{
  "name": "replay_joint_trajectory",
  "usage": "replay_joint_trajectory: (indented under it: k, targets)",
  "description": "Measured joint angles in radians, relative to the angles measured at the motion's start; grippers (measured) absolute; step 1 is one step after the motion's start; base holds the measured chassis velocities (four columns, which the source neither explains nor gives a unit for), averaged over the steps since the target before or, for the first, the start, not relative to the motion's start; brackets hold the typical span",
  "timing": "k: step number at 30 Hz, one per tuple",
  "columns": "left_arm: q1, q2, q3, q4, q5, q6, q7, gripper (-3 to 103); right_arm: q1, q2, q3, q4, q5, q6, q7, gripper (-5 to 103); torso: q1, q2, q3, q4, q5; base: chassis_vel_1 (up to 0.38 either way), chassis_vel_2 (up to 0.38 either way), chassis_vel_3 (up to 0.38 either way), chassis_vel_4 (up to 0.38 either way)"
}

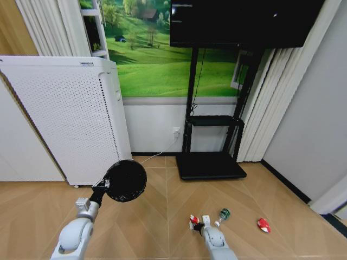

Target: Pick up the trash bin and place the garbage on the floor into it.

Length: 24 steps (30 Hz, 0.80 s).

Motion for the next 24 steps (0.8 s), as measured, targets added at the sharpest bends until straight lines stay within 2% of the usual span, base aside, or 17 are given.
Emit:
replay_joint_trajectory:
  k: [10,18,21,23,24]
  targets:
    - [0.012,-0.007,-0.007,-0.003,-0.001,0.0,0.008,4,-0.051,-0.007,0.023,0.071,0.015,0.01,-0.001,26,0.0,0.0,0.0,0.0001,0.0,0.0,0.0,0.0,0.0]
    - [0.01,-0.014,-0.006,0.016,0.008,-0.006,0.019,4,-0.179,-0.041,0.086,0.299,0.118,0.022,-0.02,26,0.0,0.0,0.0,0.0,0.0001,0.0,0.0,0.0,0.0]
    - [-0.002,-0.015,0.009,0.031,0.014,-0.01,0.02,4,-0.221,-0.052,0.118,0.394,0.159,0.028,-0.035,26,0.0,0.0,0.0,0.0,-0.0001,0.0,0.0,0.0,0.0]
    - [-0.025,-0.014,0.046,0.054,0.021,-0.011,0.02,4,-0.267,-0.063,0.144,0.515,0.222,0.04,-0.041,25,0.0,0.0,0.0,0.0,0.0001,0.0,0.0,0.0,0.0]
    - [-0.025,-0.014,0.046,0.054,0.021,-0.011,0.02,4,-0.267,-0.063,0.144,0.515,0.222,0.04,-0.041,25,0.0,0.0,0.0,0.0,0.0001,0.0,0.0,0.0,0.0]
